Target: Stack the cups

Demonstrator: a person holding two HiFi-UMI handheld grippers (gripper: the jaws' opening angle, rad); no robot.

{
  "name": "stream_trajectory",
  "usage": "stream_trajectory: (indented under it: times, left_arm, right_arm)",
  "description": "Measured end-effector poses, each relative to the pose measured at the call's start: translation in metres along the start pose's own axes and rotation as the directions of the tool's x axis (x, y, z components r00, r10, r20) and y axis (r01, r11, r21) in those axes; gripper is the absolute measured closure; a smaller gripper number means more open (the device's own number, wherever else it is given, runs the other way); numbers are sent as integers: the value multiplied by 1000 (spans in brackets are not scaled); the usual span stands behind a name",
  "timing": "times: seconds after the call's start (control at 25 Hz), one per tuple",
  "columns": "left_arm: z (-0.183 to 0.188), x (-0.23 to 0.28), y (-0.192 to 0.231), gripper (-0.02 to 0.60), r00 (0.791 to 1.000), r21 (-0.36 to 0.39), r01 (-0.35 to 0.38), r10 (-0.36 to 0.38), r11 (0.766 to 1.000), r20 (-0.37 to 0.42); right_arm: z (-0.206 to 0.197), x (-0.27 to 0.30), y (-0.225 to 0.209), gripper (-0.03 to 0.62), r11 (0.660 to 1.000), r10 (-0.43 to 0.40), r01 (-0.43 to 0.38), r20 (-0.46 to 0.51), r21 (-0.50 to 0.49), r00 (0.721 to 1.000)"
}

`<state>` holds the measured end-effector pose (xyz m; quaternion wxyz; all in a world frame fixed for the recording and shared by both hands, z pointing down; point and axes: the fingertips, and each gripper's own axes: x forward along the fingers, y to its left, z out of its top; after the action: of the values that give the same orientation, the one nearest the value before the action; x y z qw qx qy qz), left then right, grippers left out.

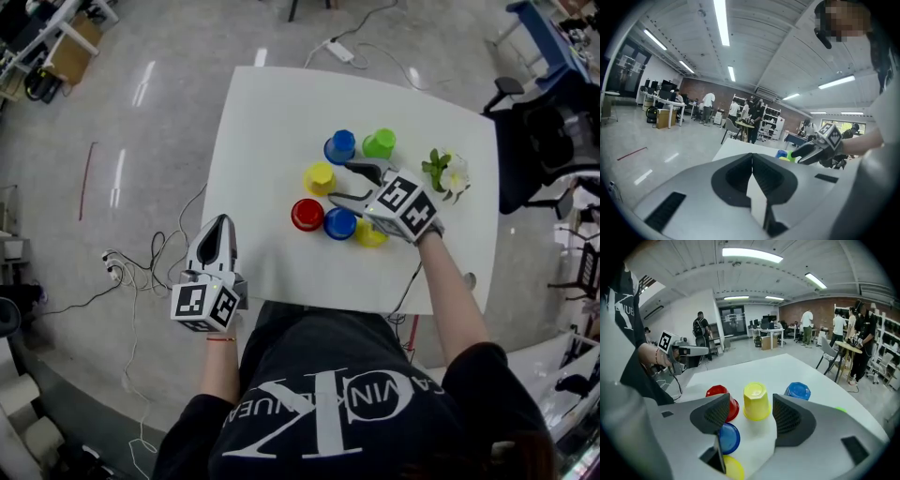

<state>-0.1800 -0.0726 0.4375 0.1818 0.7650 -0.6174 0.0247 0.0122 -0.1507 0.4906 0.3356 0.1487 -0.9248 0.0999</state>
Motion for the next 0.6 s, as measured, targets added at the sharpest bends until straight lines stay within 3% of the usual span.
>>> stream_trajectory:
  times: [0.32,0.4,0.6]
  left_arm:
    - [-8,-17,11,577,998,-22,-58,58,998,-5]
    - [-10,-20,13,577,998,-24,-64,64,998,-2]
    - [-10,-18,17,577,998,-31,-56,56,998,13]
  right_arm:
    - [-9,38,-8,303,998,43,-49,-134,-45,990]
    - [-5,38,-9,378,998,29,-36,-123,-55,992]
    - [15,7,-8,378,999,-17,15,-37,-52,999]
